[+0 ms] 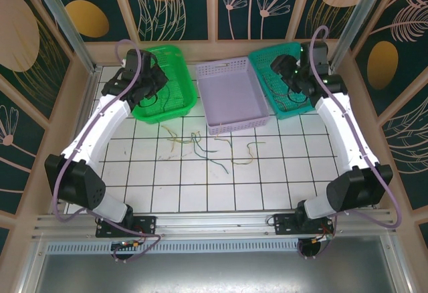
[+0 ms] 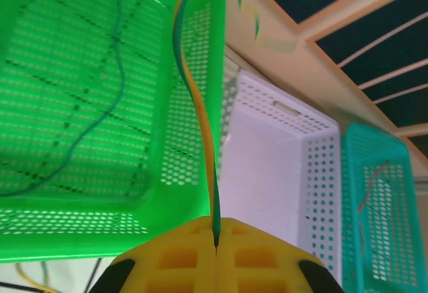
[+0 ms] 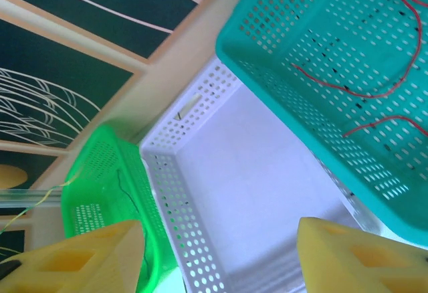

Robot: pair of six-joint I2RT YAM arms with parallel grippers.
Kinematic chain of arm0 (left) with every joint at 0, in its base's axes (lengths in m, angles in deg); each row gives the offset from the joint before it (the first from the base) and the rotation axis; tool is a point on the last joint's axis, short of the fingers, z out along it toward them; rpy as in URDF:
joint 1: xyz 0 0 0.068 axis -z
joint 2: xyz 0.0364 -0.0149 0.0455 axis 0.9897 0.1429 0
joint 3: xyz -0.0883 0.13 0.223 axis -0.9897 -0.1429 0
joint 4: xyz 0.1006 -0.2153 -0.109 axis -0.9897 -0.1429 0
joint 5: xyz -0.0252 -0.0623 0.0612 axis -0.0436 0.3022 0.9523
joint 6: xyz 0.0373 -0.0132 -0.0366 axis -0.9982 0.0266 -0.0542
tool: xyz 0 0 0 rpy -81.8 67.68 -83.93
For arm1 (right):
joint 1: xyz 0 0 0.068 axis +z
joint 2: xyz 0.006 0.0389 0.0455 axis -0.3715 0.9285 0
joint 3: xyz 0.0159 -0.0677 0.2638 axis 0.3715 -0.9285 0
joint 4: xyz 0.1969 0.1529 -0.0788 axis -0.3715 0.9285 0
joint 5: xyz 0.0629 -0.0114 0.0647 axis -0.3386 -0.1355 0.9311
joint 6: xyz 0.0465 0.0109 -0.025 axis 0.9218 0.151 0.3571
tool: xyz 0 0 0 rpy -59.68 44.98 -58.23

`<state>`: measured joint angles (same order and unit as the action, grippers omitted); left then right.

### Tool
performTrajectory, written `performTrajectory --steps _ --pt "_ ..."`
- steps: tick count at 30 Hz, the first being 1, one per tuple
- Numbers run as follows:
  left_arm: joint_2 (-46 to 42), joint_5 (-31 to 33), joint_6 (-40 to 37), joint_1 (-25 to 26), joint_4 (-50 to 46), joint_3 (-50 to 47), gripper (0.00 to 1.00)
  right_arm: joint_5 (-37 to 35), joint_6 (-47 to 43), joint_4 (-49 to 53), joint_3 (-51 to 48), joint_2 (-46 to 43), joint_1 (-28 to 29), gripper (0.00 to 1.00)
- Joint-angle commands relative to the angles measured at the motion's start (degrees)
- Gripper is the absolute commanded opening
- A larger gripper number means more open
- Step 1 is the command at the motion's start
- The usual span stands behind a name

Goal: Untangle the cables

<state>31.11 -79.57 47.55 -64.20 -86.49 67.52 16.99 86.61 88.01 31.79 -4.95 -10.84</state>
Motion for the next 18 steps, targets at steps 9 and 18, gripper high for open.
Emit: performTrajectory --steps 9,18 --pt "1.8 -10.8 8.9 4.7 12.5 -2.0 0.0 -5.9 -0.2 -0.9 -3.5 -7.2 -1.3 0.6" --pt "9.0 -7.9 20.1 12.5 16.7 -2.4 0.0 -6.7 0.1 -0.4 -4.2 -8.9 -2.4 0.6"
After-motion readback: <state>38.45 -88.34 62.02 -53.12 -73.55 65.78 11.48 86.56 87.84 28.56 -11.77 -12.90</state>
